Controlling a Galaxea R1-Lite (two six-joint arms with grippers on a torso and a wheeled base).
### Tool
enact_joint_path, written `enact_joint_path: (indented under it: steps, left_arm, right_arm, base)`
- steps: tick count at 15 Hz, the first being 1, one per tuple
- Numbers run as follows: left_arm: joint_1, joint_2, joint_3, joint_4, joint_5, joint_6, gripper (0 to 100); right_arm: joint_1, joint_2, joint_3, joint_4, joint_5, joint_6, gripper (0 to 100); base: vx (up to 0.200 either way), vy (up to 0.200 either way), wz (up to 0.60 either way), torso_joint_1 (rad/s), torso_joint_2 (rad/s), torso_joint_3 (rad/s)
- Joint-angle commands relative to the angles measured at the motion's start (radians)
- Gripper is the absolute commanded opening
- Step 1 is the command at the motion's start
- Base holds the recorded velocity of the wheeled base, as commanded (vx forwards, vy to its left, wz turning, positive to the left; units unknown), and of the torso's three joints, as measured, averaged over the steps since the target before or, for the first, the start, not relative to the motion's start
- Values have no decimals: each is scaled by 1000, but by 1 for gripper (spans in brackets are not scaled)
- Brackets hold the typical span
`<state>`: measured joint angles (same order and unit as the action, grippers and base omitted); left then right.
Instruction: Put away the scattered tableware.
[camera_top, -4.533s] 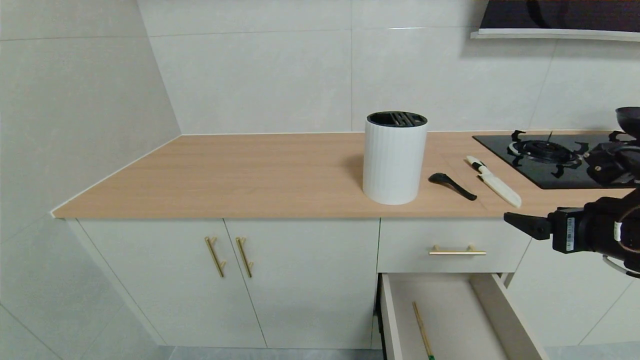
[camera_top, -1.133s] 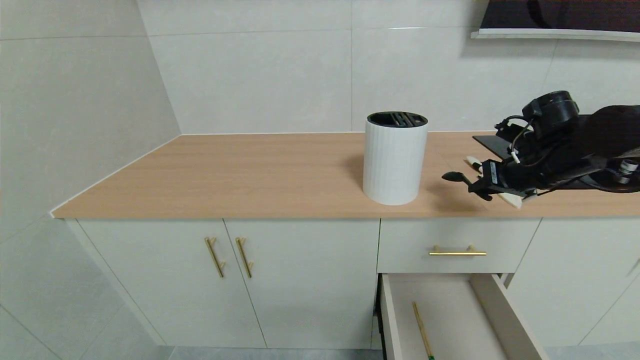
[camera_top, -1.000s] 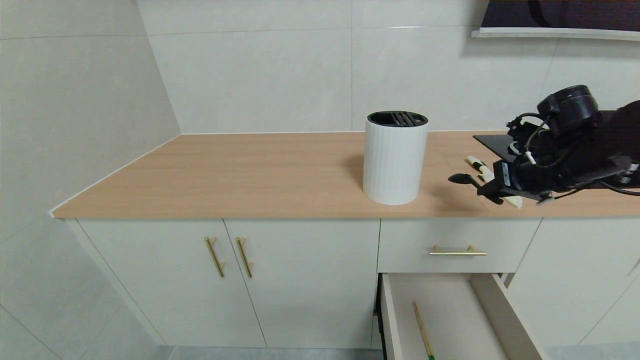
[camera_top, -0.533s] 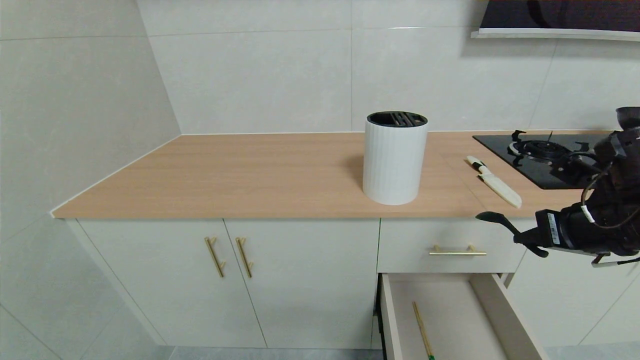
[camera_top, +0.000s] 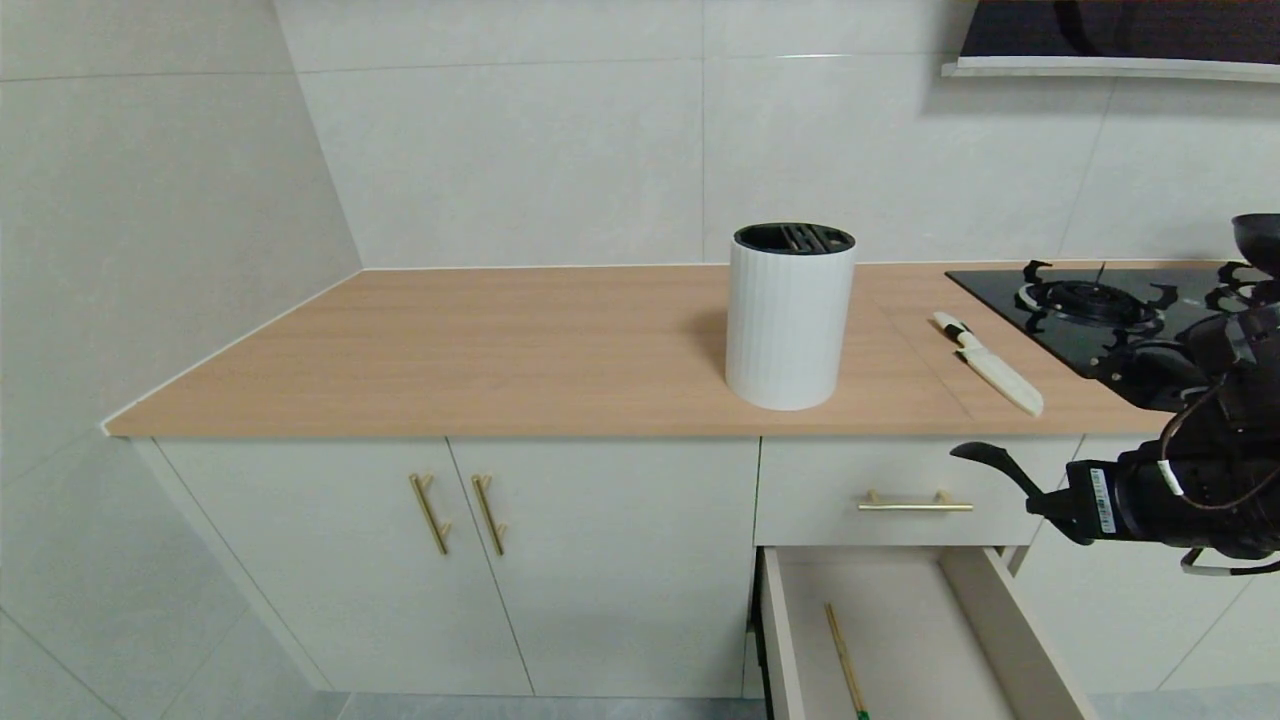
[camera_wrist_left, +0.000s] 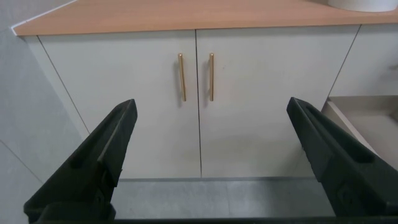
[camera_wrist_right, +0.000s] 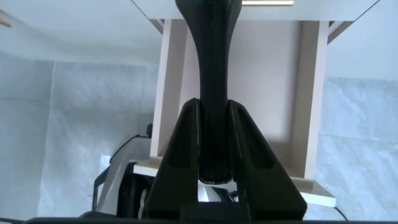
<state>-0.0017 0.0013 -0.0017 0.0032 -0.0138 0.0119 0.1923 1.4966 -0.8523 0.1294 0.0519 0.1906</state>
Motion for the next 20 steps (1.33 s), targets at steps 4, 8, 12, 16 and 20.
enact_joint_path:
  steps: [4,8,12,16,20]
  left_arm:
    - [0,0,0,0,0,0,100]
    - [0,0,0,0,0,0,100]
    - [0,0,0,0,0,0,100]
    - [0,0,0,0,0,0,100]
    - [0,0,0,0,0,0,100]
  right_arm:
    - [24,44,45,-76,-37,-5,0]
    - [25,47,45,-76,-37,-5,0]
    - [25,79,45,-77,-37,-5,0]
    - [25,93,45,-77,-38,-5,0]
    - [25,100,45,-77,-38,-5,0]
  base:
    - [0,0,0,-67,148,87]
    - [0,0,0,-185,454,259]
    - [0,0,0,-187,475,279]
    - [0,0,0,-170,464,297]
    - [0,0,0,-133,450,313]
